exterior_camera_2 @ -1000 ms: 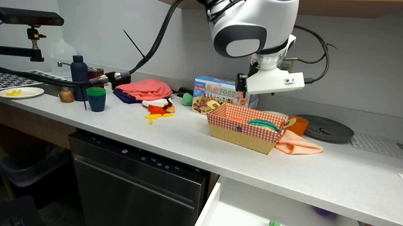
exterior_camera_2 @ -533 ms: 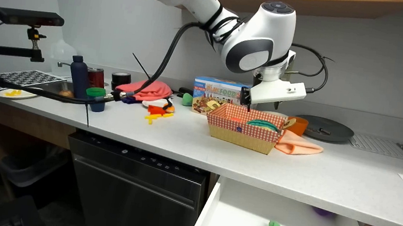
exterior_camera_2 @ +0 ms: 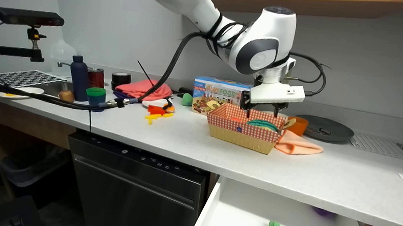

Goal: Pick up some of the fruits plush toy on the basket and put them in the drawer and close the drawer

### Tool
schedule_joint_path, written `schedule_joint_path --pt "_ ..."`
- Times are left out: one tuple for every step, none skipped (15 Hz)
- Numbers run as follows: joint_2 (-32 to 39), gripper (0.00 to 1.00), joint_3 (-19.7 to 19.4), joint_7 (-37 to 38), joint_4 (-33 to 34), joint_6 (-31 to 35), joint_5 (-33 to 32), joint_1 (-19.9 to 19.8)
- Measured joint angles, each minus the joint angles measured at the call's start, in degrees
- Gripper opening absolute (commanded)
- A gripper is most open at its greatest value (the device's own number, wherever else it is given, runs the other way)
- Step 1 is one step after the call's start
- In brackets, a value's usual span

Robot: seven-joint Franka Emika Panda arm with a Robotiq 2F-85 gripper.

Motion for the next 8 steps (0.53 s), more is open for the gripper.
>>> schedule_joint_path --pt "0.2 1.00 0.0 1.1 0.6 -1.2 -0.6 0.0" --pt "0.4 1.00 0.0 2.1 1.1 -2.4 -1.1 0.0" --pt "0.6 1.00 0.0 2.9 1.6 -3.6 -1.4 -0.1" --pt "0.6 1.00 0.0 3.6 2.1 -4.8 -1.6 -0.1" --pt "0.7 1.00 0.0 4.2 2.5 -5.9 -1.8 -0.1" --pt "0.7 1.00 0.0 4.7 2.9 -6.7 -2.2 -0.1" --pt "0.8 1.00 0.0 5.2 3.3 -7.3 -2.9 -0.1" --pt "0.9 1.00 0.0 5.5 3.7 -7.8 -3.6 -0.1"
